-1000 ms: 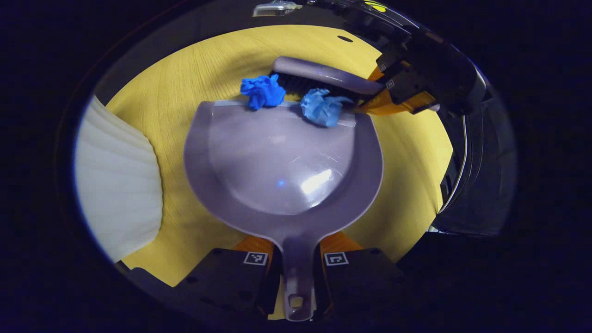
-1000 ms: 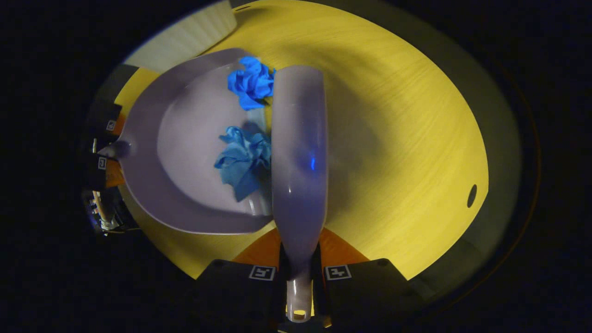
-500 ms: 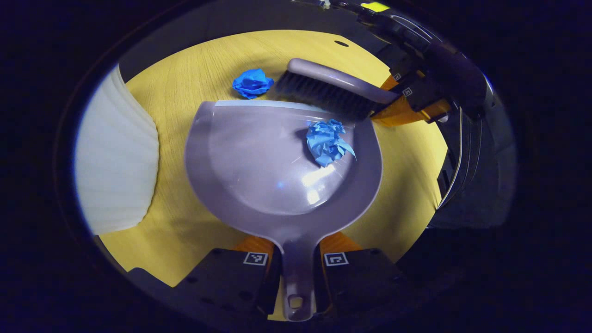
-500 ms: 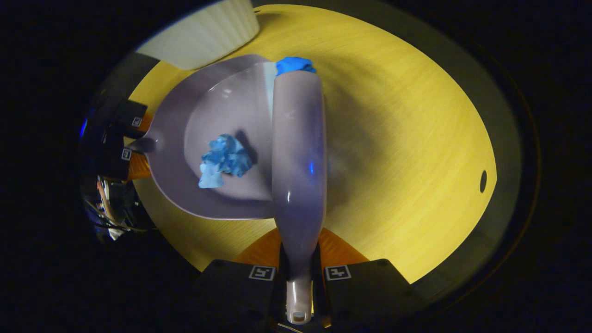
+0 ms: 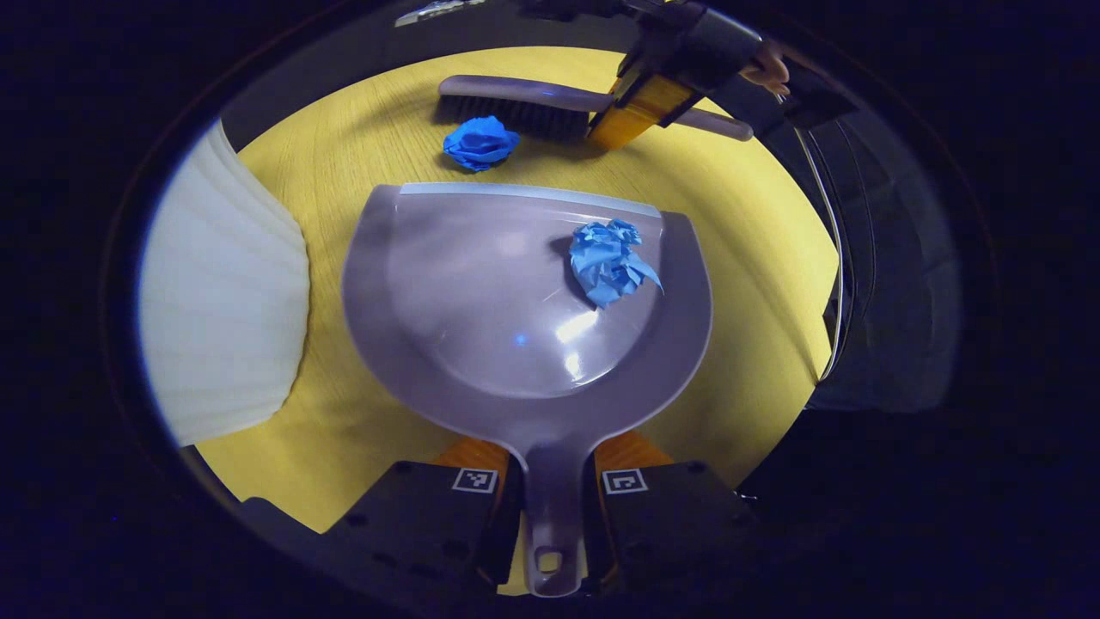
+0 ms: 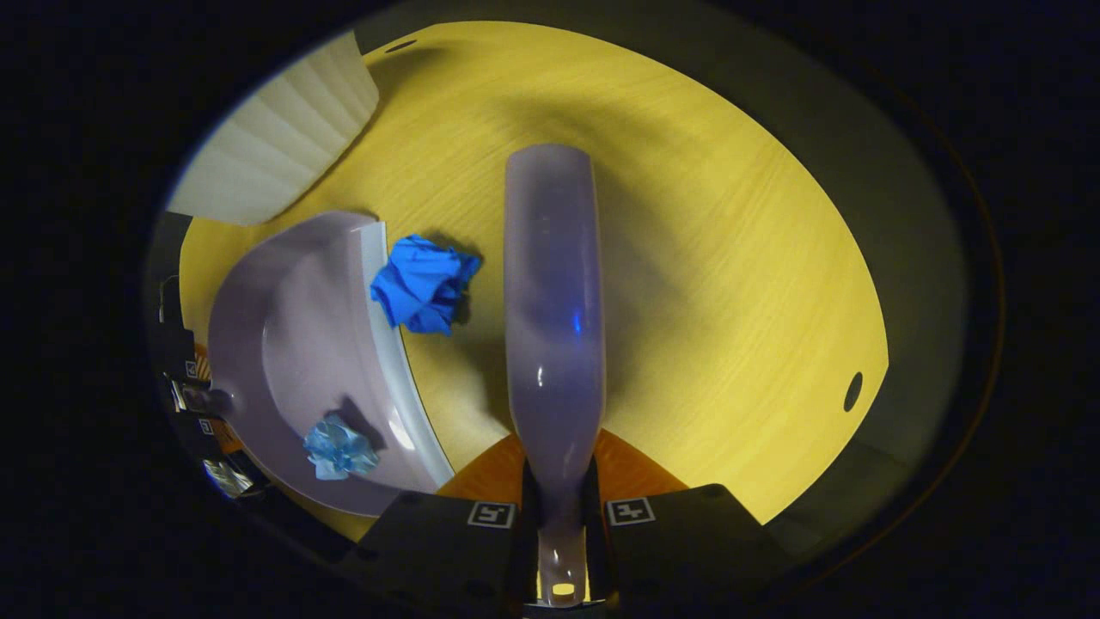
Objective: Pick up the small broom and dustpan from the desktop, sweep the trash into the dustpan with the broom, and then empty the trash into the garbage bin.
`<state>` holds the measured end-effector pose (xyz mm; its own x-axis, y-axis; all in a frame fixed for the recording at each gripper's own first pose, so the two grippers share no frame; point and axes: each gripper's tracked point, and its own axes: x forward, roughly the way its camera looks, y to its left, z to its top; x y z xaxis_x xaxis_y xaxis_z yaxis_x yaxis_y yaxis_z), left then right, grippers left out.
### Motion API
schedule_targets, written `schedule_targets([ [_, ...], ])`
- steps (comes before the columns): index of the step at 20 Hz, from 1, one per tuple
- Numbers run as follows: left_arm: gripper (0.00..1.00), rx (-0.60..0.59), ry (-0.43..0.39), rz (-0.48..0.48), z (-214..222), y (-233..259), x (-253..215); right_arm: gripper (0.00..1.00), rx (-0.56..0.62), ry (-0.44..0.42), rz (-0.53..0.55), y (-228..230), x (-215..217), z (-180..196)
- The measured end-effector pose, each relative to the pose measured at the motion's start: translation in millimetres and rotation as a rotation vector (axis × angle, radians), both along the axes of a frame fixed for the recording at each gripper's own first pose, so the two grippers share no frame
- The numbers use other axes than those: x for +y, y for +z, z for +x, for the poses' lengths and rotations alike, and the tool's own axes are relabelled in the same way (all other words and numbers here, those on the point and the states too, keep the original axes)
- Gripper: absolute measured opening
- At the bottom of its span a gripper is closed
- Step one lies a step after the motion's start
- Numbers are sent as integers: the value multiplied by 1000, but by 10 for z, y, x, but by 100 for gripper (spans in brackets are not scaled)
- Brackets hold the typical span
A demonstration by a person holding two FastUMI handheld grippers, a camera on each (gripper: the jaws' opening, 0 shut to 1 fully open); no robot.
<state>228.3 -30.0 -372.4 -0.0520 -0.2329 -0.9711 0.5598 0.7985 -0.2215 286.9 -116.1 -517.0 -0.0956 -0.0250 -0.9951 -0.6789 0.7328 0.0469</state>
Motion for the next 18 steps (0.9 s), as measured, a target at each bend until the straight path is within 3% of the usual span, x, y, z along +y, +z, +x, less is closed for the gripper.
schedule_targets([
  [3, 28, -6, -24, -7, 42, -8, 37, 24, 67, 85, 56, -13, 243, -179],
  [7, 27, -22, -32, -44, 55, -9, 43, 25, 181, 222, 112, 173, 159, -664],
  [12, 29, -55, 31, -110, 0, -52, -28, 25, 127, 8, 127, 227, -109, -619],
  [18, 28, -84, 57, -136, -81, 40, 15, 25, 72, -108, 101, -182, -714, -424],
])
